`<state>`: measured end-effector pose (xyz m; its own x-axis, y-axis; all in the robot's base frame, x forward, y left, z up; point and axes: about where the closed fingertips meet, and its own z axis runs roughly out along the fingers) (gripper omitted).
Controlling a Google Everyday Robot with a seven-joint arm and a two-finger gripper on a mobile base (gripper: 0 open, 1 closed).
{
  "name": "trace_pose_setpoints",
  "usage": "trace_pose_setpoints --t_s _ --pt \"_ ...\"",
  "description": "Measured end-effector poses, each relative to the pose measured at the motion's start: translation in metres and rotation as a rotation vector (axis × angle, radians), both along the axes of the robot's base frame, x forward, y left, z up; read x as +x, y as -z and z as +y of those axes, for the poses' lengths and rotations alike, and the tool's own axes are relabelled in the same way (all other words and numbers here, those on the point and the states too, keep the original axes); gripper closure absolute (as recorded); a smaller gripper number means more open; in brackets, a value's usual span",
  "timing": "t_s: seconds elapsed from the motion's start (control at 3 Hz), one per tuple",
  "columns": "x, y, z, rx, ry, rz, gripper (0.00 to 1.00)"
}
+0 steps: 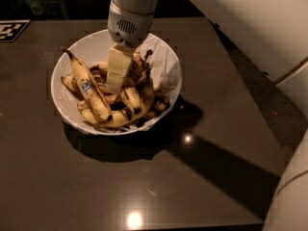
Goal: Pick banana from white bowl
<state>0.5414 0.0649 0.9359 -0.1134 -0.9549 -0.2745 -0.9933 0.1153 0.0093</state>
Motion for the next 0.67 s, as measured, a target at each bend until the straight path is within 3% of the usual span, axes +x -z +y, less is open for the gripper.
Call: trace_pose_setpoints --t_s 0.67 --pt "0.0001 0.0 0.0001 0.0 0.0 0.0 0.89"
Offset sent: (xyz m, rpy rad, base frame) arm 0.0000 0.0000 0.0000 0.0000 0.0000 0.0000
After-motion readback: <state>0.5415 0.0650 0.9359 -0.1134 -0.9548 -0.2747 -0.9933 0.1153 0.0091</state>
